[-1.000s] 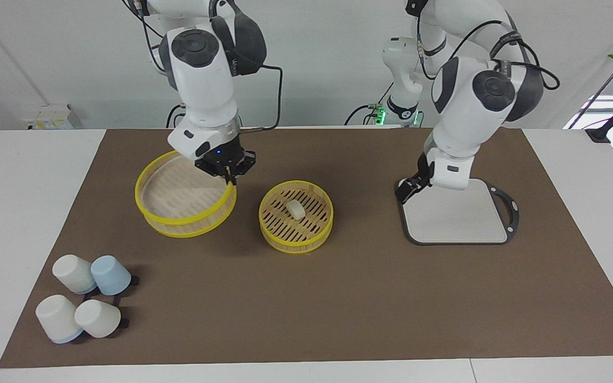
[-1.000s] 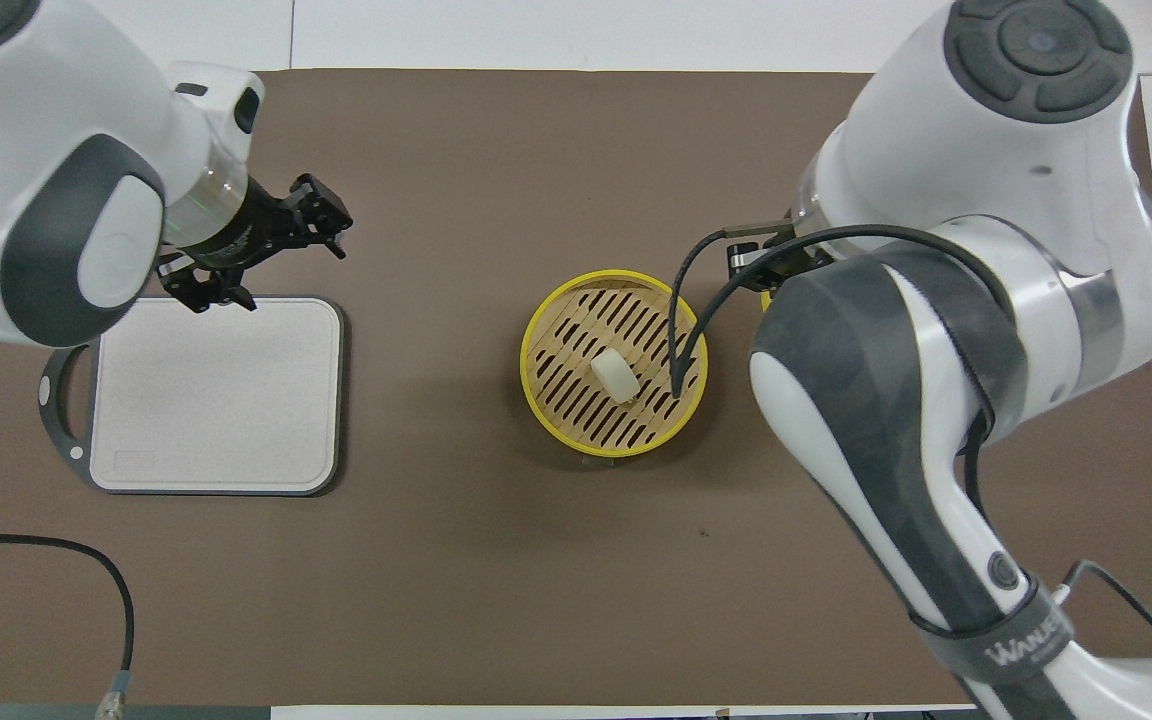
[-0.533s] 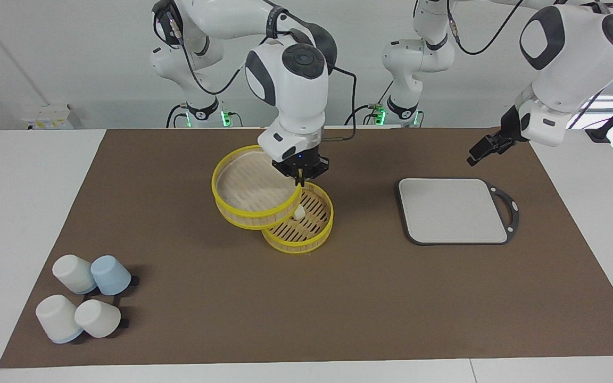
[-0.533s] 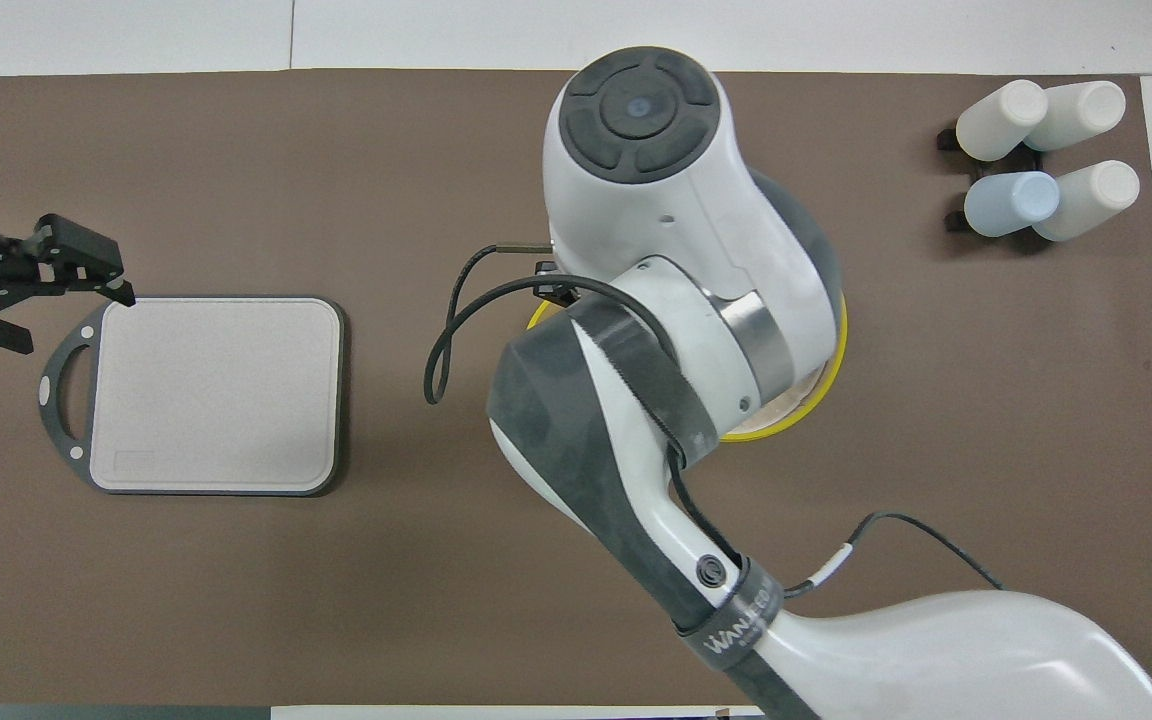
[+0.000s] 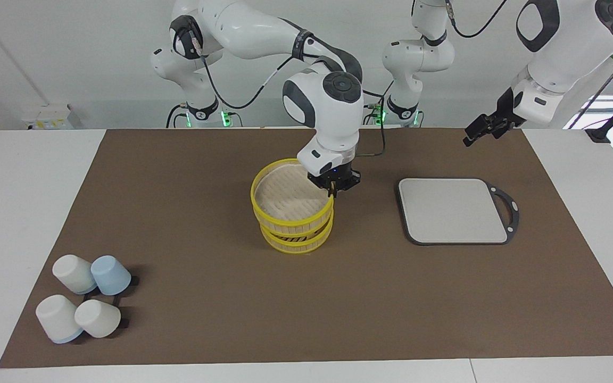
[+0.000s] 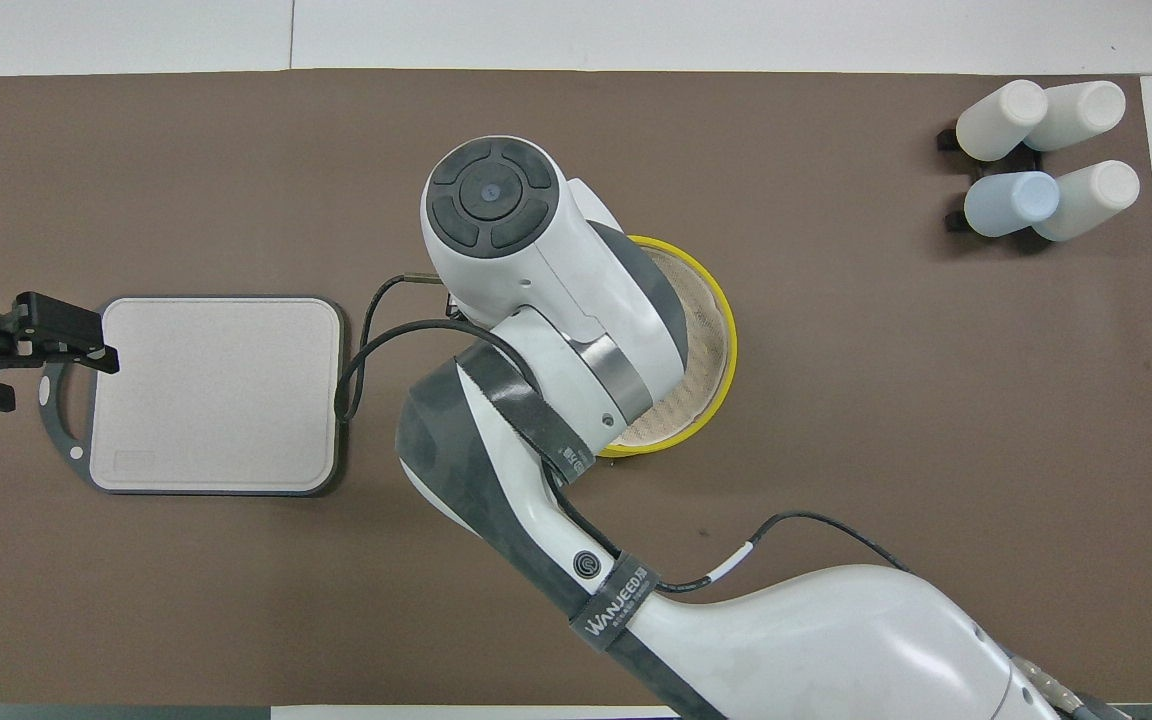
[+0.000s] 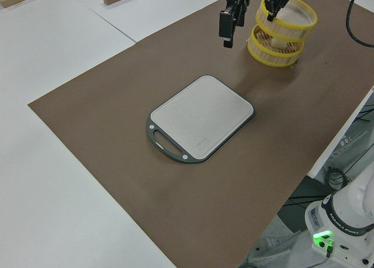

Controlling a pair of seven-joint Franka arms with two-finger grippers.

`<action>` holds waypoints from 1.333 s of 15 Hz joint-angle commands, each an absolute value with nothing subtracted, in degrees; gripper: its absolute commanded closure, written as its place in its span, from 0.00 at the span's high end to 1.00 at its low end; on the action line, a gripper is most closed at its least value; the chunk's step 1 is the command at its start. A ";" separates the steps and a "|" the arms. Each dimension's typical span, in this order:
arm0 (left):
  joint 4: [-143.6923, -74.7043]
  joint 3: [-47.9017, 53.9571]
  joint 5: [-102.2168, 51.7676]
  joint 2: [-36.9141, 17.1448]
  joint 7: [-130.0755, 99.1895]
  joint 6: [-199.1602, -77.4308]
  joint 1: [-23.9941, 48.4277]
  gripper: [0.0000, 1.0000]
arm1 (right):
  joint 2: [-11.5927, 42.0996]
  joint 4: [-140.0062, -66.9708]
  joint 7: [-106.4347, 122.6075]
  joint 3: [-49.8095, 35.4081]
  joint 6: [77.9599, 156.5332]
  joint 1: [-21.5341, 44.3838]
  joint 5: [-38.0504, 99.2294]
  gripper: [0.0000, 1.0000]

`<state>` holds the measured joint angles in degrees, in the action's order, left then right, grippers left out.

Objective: Place bun in steamer
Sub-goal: 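Lower the lid onto the steamer with the right gripper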

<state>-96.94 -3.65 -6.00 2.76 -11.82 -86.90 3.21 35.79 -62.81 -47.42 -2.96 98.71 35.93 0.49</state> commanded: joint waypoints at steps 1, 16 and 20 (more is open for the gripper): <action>-98.26 -2.81 -5.19 3.08 -7.03 -89.56 0.79 1.00 | 35.25 -65.55 -48.43 -2.81 101.24 36.04 1.14 0.00; -97.39 -0.62 -2.29 1.23 -7.12 -89.38 -1.32 1.00 | 32.70 -75.32 -47.99 -2.90 109.33 36.39 1.49 0.00; -97.03 -0.97 -2.29 1.06 -7.12 -89.47 -1.14 1.00 | 32.70 -75.67 -47.64 -2.90 109.69 36.21 1.41 0.00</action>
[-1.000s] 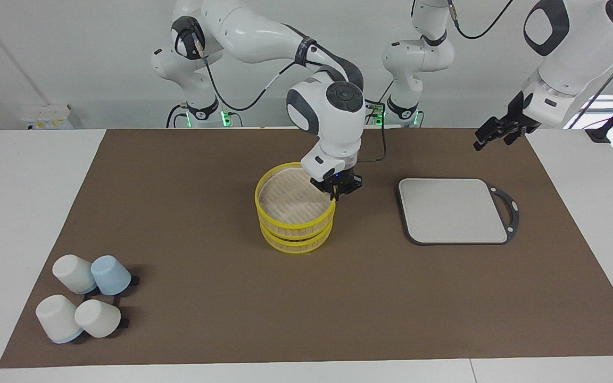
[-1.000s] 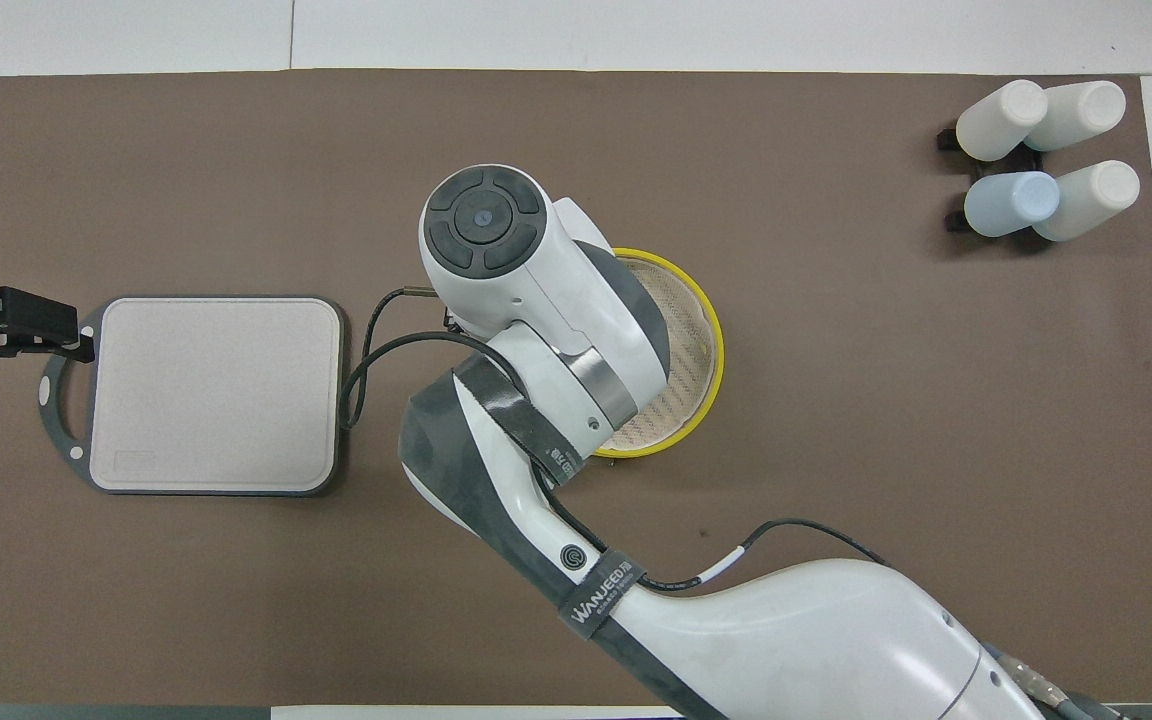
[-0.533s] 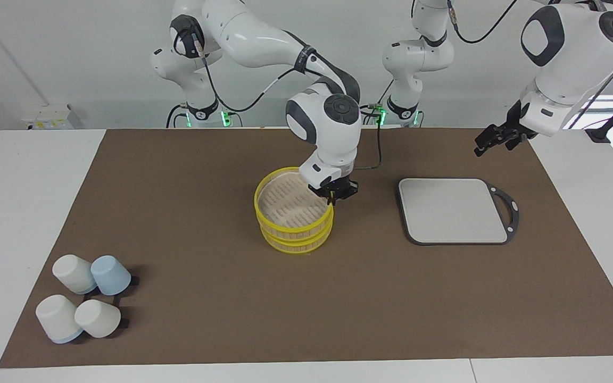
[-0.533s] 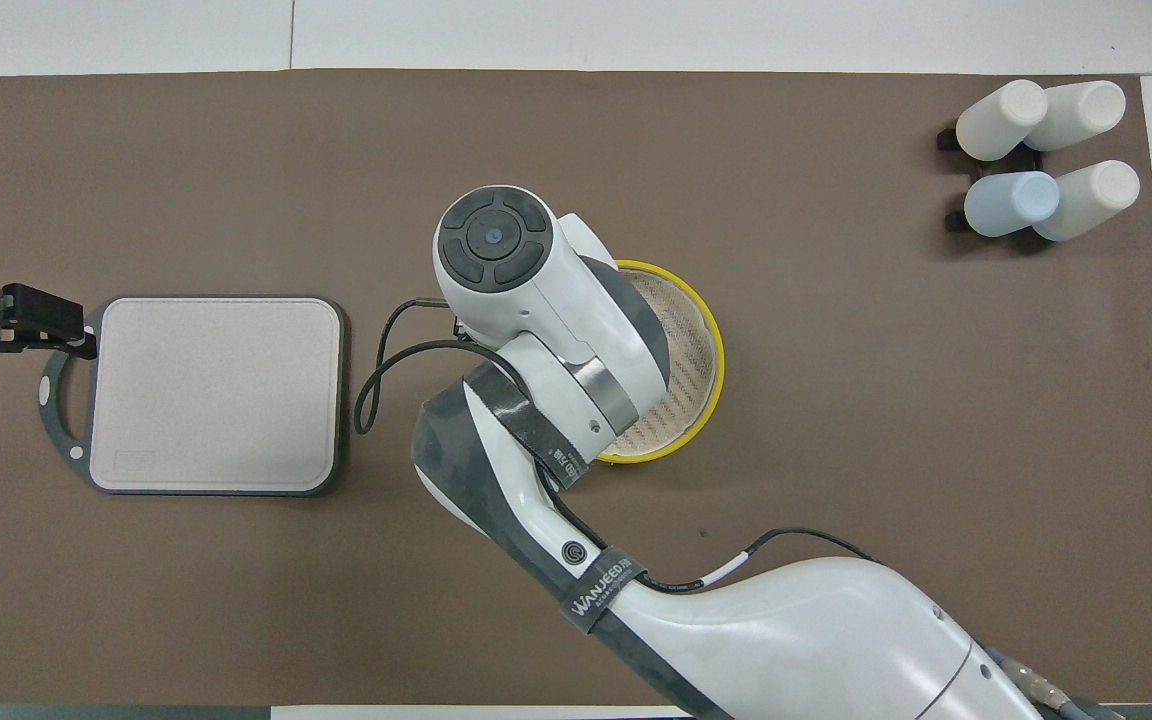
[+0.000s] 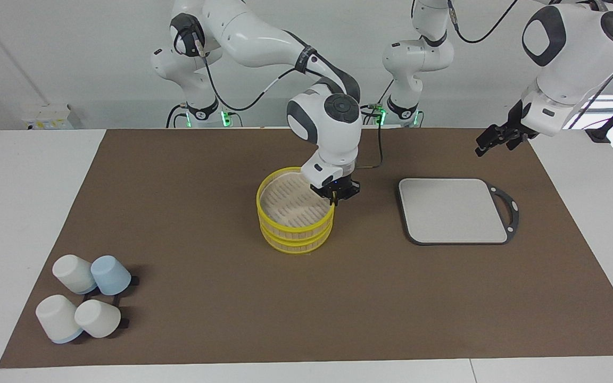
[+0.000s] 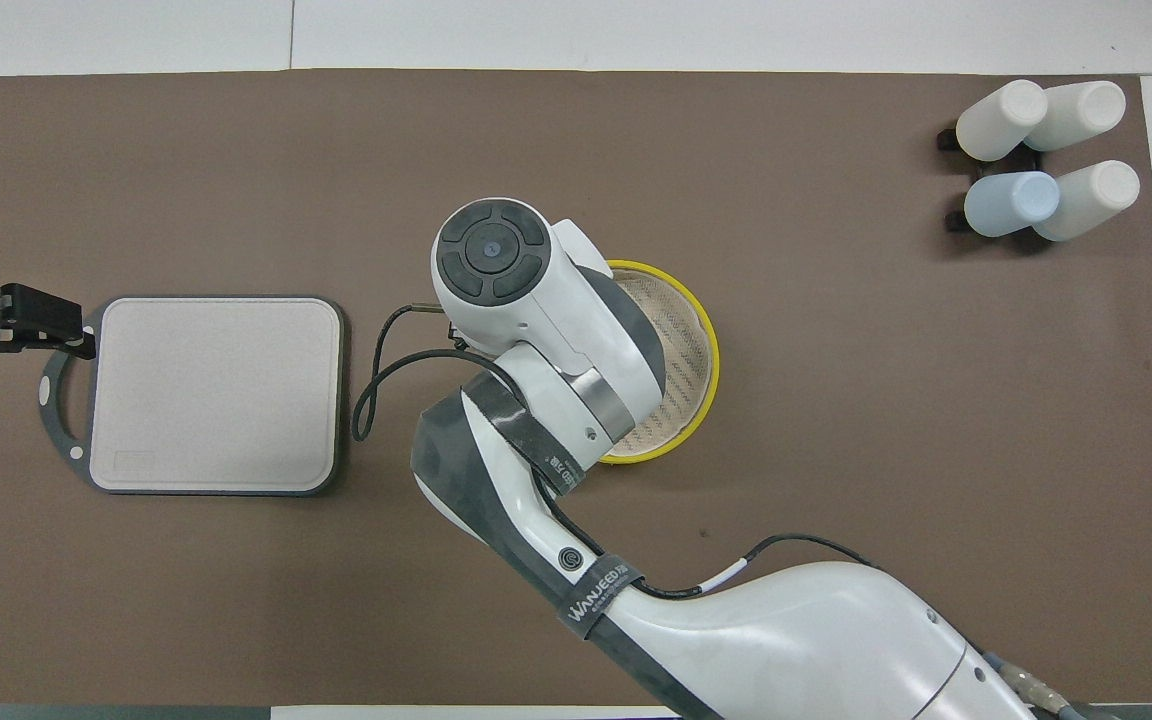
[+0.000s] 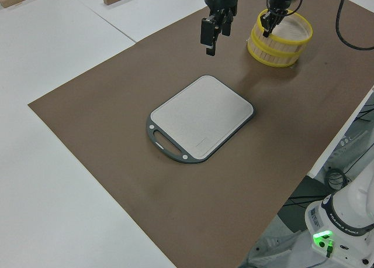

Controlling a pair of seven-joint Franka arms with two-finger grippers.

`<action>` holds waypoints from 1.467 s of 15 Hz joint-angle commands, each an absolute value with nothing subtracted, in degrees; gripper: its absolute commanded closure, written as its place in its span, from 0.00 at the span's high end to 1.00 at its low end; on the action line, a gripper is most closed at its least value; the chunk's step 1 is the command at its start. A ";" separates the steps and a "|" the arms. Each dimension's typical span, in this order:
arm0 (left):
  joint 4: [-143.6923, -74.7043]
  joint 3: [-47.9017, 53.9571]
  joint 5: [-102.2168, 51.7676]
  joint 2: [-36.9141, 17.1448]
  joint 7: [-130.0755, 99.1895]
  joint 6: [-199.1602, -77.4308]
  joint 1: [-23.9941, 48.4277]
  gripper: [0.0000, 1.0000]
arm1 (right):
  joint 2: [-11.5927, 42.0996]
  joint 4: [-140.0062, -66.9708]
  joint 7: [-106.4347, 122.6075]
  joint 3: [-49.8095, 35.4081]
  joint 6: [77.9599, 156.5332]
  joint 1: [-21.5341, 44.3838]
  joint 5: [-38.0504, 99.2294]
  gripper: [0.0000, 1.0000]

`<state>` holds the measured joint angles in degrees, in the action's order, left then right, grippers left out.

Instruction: Place bun in steamer

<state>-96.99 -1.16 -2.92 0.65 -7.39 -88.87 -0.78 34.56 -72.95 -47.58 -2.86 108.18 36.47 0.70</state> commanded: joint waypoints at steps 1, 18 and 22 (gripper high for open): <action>-97.12 -0.88 -2.29 1.14 -7.21 -89.47 -1.06 1.00 | 32.61 -76.02 -46.94 -2.90 109.69 35.95 1.41 0.00; -97.12 1.93 -0.44 1.23 -5.89 -91.23 -1.05 1.00 | 32.78 -76.81 -44.91 -2.90 111.09 35.24 1.49 0.00; -97.21 1.85 -0.44 1.23 -5.89 -91.49 -1.14 1.00 | 32.78 -76.99 -45.00 -2.99 111.18 35.33 1.49 0.00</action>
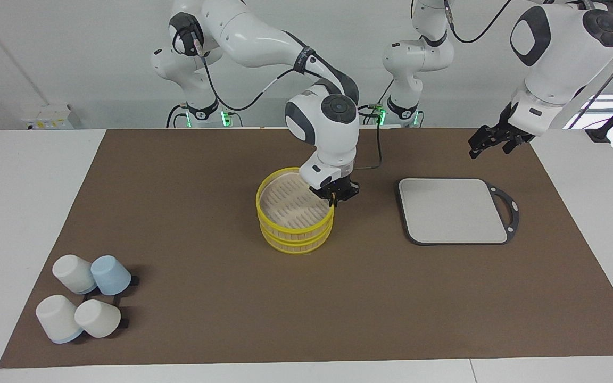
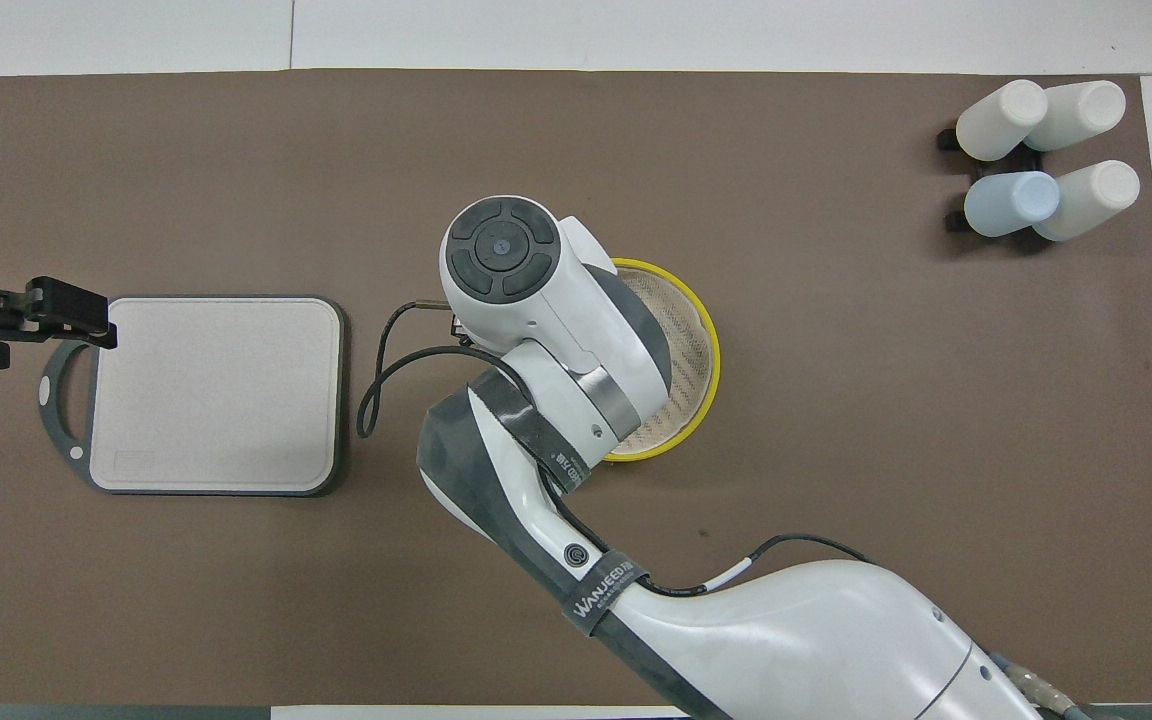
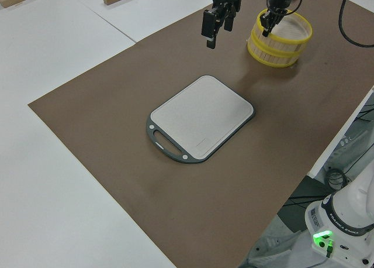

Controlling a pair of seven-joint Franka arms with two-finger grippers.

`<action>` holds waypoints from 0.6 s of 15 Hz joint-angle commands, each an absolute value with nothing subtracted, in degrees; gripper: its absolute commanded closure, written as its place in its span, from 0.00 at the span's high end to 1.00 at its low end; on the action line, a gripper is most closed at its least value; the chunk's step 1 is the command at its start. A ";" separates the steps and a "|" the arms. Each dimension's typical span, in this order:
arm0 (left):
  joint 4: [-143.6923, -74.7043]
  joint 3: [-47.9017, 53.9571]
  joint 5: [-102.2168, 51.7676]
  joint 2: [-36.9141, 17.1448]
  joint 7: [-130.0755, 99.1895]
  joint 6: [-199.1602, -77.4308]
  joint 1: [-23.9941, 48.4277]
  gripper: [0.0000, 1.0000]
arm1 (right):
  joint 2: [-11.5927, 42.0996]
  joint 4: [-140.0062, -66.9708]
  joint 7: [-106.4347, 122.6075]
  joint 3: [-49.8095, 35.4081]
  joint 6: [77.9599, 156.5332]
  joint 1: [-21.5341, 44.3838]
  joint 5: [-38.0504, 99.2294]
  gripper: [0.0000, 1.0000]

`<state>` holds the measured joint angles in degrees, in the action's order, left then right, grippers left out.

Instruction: Place bun in steamer

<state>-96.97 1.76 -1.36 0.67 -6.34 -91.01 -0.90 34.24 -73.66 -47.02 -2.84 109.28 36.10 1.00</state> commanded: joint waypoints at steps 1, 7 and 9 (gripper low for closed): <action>-97.21 1.85 -0.44 1.23 -5.89 -91.49 -1.14 1.00 | 32.78 -76.99 -45.00 -2.90 111.18 35.33 1.49 0.00; -97.12 1.85 -0.44 1.23 -5.89 -91.49 -1.23 1.00 | 32.70 -77.34 -44.91 -2.99 111.18 35.24 1.49 0.00; -97.21 1.85 -0.44 1.23 -5.89 -91.49 -1.23 1.00 | 32.61 -77.34 -44.91 -2.99 110.92 35.24 1.49 0.27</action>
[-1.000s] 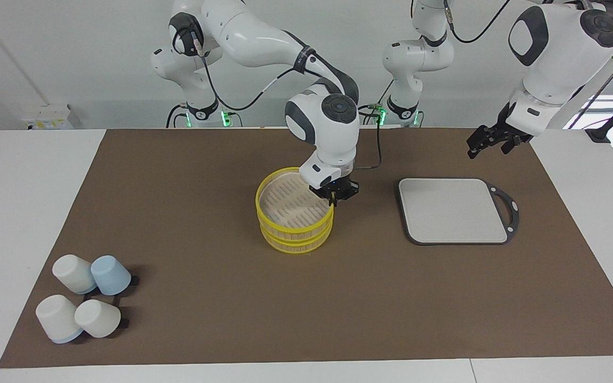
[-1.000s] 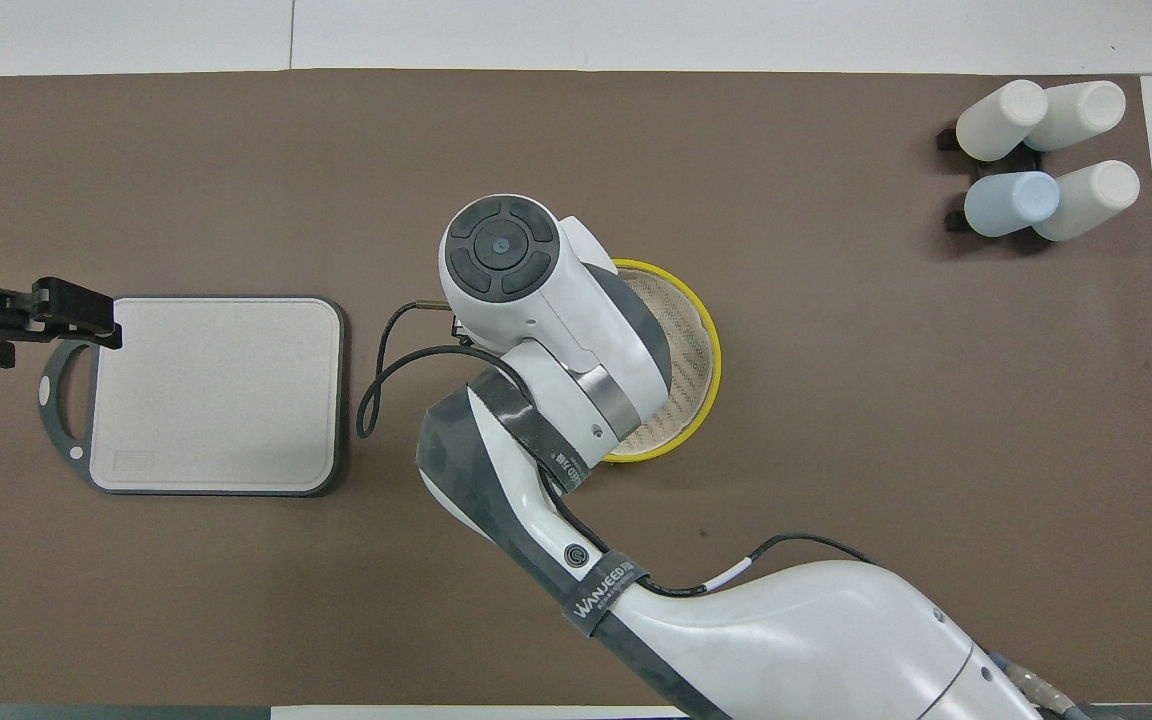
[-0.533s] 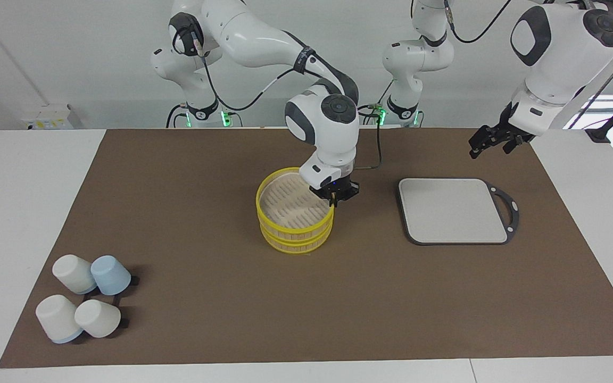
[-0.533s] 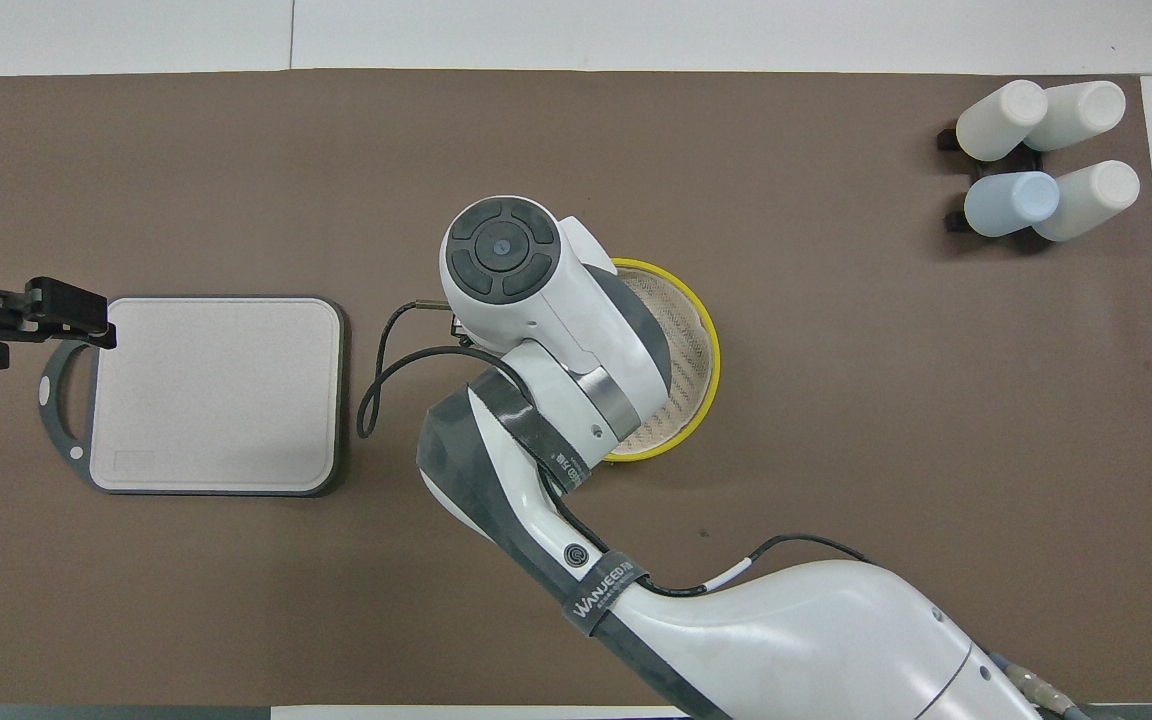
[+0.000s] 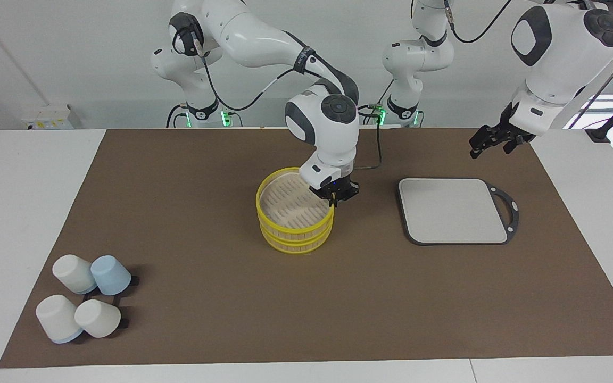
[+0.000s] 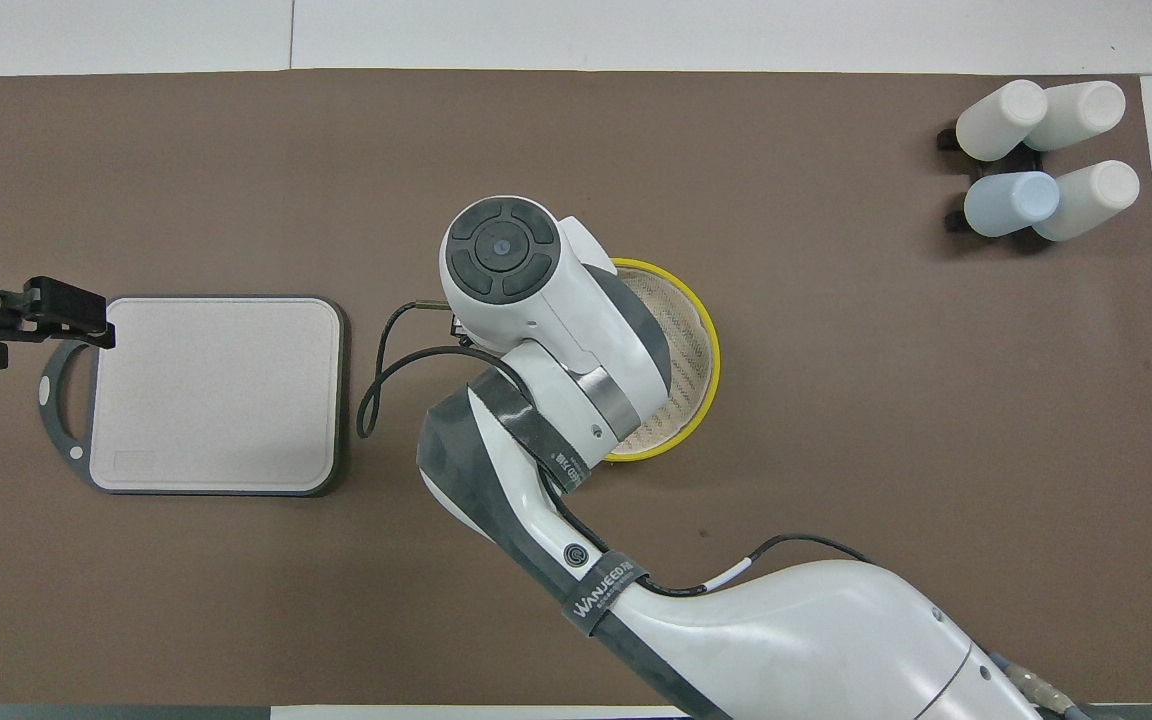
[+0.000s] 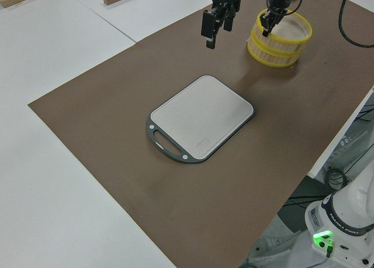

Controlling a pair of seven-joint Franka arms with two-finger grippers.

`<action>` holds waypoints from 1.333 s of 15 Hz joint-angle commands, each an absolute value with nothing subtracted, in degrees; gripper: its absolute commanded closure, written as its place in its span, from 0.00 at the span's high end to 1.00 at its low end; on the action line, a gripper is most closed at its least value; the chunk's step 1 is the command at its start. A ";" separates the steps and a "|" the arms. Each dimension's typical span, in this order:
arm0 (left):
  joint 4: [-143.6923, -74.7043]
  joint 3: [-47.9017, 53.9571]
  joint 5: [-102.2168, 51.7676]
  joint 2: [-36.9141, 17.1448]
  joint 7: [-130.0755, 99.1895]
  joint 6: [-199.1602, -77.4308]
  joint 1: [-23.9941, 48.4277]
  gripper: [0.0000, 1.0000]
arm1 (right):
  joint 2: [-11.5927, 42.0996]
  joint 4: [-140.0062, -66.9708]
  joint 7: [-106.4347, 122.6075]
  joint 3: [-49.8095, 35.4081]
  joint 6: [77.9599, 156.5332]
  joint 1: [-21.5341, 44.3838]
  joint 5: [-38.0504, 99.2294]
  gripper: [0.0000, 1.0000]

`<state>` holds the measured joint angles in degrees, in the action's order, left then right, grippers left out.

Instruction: Place bun in steamer

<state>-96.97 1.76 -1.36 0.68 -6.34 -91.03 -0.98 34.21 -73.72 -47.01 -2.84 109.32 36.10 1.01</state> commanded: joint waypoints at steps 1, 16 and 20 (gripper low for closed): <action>-97.21 1.85 -0.44 1.23 -5.89 -91.49 -1.23 1.00 | 32.61 -77.34 -45.00 -2.99 110.92 35.33 1.49 0.47; -97.12 1.85 -0.44 1.23 -5.89 -91.49 -1.23 1.00 | 26.03 -73.92 -27.91 -2.20 101.01 28.24 -0.18 0.92; -97.12 1.85 -0.44 1.23 -5.89 -91.49 -1.23 1.00 | 20.75 -74.44 -12.33 -2.20 92.83 20.50 -0.18 0.98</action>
